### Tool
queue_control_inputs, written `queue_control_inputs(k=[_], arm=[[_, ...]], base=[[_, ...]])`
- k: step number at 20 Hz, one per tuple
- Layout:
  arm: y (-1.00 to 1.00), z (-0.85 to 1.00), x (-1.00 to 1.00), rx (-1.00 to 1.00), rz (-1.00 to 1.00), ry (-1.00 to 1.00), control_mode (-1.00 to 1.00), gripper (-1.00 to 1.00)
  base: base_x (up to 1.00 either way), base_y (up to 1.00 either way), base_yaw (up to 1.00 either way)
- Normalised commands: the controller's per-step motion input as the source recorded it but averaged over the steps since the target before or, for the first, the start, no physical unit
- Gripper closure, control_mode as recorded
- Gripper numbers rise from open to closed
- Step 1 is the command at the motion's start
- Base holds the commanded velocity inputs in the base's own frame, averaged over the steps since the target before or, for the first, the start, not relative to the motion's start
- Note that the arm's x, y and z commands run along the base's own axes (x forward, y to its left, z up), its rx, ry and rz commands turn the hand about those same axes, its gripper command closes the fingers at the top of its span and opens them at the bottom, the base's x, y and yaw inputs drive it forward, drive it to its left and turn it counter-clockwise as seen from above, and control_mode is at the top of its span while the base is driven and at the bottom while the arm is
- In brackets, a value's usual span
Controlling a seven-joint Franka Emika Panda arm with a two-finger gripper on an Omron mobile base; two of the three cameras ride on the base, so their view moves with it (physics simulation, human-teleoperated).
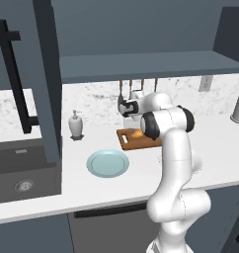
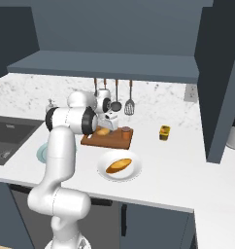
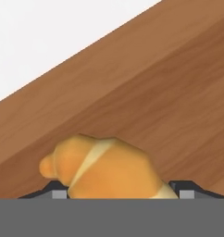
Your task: From the different types of pastries on the counter, select a croissant and place it on the cutting board. Then retrieve a jar of jam from the cabinet and place it alongside the croissant on the cutting board.
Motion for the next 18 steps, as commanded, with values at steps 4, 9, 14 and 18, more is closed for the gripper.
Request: queue_control_inputs(k=[4, 9, 14, 18], arm=[[0.0, -0.11, 0.0, 0.0, 0.0, 0.0, -1.0, -1.0], [0.0, -0.01, 0.0, 0.0, 0.0, -0.01, -1.0, -1.0], [0.0, 0.0, 0.0, 0.0, 0.0, -0.04, -1.0, -1.0], [0.0, 0.0, 0.0, 0.0, 0.02, -0.05, -1.0, -1.0]], base=[[0.0, 0.0, 0.0], [0.0, 0.0, 0.0], [0.0, 0.0, 0.0], [0.0, 0.0, 0.0]])
